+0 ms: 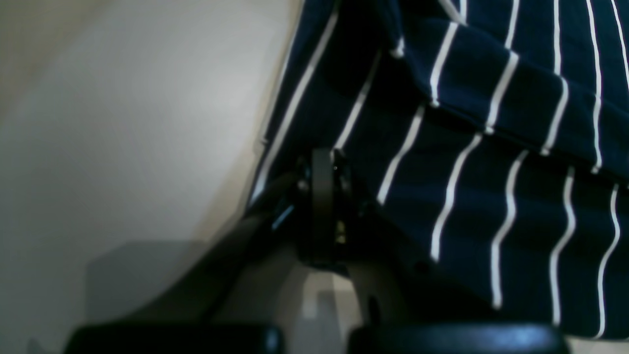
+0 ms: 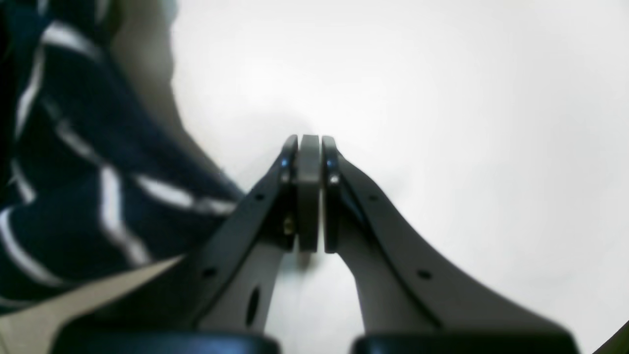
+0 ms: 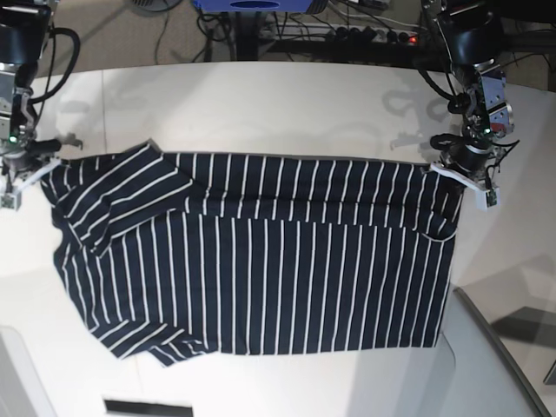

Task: Layout the t-shirt on the table in an organized manner, then fold the t-shirt properly
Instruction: 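Hold the folded edge with both grippers and pull it taut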

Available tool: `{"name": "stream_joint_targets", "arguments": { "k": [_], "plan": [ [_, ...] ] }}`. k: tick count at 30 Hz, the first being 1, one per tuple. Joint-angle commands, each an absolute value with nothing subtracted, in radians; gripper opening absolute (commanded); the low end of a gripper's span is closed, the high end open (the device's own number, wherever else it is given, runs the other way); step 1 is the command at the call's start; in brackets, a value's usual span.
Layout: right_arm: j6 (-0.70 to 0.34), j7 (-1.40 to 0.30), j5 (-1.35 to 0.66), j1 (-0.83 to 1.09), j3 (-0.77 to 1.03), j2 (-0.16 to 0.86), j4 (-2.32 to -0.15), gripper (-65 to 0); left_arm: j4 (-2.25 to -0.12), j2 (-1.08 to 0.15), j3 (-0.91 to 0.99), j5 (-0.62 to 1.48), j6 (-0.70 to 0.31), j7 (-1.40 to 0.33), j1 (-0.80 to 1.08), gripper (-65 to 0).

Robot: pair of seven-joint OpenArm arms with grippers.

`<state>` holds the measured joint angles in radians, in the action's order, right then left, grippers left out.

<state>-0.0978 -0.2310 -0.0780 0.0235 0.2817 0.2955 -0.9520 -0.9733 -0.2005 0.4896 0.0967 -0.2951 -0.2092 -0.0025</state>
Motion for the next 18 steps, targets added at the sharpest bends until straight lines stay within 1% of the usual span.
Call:
{"name": "stream_joint_targets", "arguments": {
  "k": [1,3,5,7,8,9,10,11,13,15,16,17,18],
  "plan": [
    [-0.094,-0.289,-0.067,0.024,0.285,0.315,-0.943,-64.2,-0.98,-0.213,0.492,0.076,-0.283,-0.248,-0.001,-65.0],
    [-0.093,-0.291,-0.067,0.027,0.286,0.32,-0.963,-64.2,-0.983,-0.213,0.493,0.084,-0.283,-0.248,-0.001,-65.0],
    [-0.093,-0.306,-0.071,0.058,0.323,0.32,-1.036,-63.6,-1.013,-0.209,0.501,0.085,-0.283,-0.252,0.001,-65.0],
    [-0.099,-0.364,-0.076,0.111,0.433,0.289,-1.176,-63.2,-1.073,-0.208,0.503,0.085,-0.283,-0.254,0.035,-65.0],
    [-0.102,-0.409,-0.097,0.131,0.496,0.251,-1.259,-61.8,-1.109,-0.208,0.503,0.085,-0.283,-0.254,0.047,-65.0],
    [-0.116,-0.463,-0.134,0.148,0.555,0.217,-1.34,-58.1,-1.141,-0.206,0.503,0.087,-0.283,-0.254,0.058,-65.0],
    [-0.147,-0.513,-0.173,0.157,0.599,0.194,-1.4,-52.7,-1.165,-0.206,0.503,0.087,-0.283,-0.255,0.064,-65.0],
    [-0.196,-0.575,-0.219,0.163,0.65,0.174,-1.452,-45.9,-1.187,-0.206,0.503,0.087,-0.283,-0.255,0.065,-65.0],
    [-0.315,-0.705,-0.332,0.166,0.733,0.143,-1.506,-30.3,-1.216,-0.205,0.503,0.087,-0.283,-0.257,0.077,-65.0],
    [-0.43,-0.817,-0.453,0.154,0.822,0.119,-1.508,-14.3,-1.234,-0.205,0.503,0.087,-0.283,-0.257,0.082,-65.0],
    [-0.472,-0.852,-0.499,0.15,0.852,0.108,-1.5,-9.3,-1.237,-0.205,0.504,0.087,-0.283,-0.257,0.082,-65.0],
    [-0.501,-0.863,-0.533,0.148,0.875,0.094,-1.491,-8.0,-1.239,-0.205,0.506,0.087,-0.283,-0.257,0.082,-65.0],
    [-0.524,-0.865,-0.564,0.148,0.894,0.076,-1.48,-8.6,-1.239,-0.205,0.51,0.088,-0.283,-0.257,0.084,-65.0]
  ]
}}
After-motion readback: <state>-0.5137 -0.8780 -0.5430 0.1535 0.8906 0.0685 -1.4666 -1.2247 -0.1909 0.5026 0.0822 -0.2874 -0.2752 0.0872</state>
